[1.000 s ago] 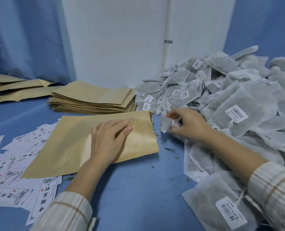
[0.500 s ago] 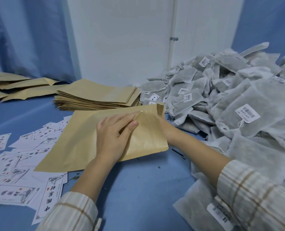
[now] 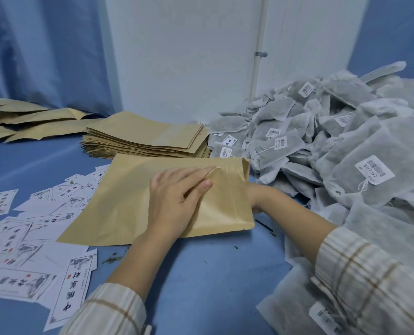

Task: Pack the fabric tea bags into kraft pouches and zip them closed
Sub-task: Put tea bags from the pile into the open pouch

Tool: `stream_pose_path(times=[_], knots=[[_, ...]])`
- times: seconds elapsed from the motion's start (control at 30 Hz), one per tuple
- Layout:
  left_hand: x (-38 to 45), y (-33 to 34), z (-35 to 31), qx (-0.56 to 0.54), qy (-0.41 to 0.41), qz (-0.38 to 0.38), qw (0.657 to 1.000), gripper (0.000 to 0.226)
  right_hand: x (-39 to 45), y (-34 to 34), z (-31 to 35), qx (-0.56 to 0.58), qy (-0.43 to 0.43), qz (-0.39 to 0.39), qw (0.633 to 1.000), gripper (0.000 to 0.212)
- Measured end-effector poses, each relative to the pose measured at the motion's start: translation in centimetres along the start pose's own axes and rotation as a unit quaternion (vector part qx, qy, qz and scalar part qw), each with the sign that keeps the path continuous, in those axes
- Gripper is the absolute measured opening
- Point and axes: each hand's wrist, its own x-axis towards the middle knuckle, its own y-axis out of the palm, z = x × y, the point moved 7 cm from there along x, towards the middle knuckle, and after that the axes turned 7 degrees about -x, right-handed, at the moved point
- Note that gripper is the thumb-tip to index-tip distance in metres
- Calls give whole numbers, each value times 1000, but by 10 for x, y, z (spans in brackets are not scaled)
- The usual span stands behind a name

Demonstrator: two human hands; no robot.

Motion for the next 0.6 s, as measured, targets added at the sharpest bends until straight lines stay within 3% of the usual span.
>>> stream_pose_path(times=[0.07, 0.13, 0.23, 0.27, 0.3, 0.37, 0.47, 0.6], knots=[[-1, 5, 6, 18, 1, 16, 1000, 29, -4, -19, 2, 18, -57, -58, 997, 21], [-2, 6, 9, 42, -3, 14, 999, 29, -12, -56, -5, -34, -70, -209, 975, 18], [0, 9, 13, 67, -15, 16, 998, 28, -30, -120, -40, -192, 67, -428, 880, 30], [0, 8, 13, 72, -19, 16, 997, 28, -33, -131, -53, -263, 127, -440, 849, 36], [1, 8, 14, 76, -22, 12, 997, 28, -31, -136, -68, -298, 180, -415, 840, 42], [3, 6, 15, 80, -30, -2, 996, 27, -24, -140, -88, -278, 226, -361, 861, 50], [5, 4, 15, 95, -34, -31, 994, 26, -17, -139, -87, -221, 168, -383, 881, 46], [8, 2, 18, 100, -44, -52, 993, 25, -34, -134, -73, -108, 53, -477, 870, 39]])
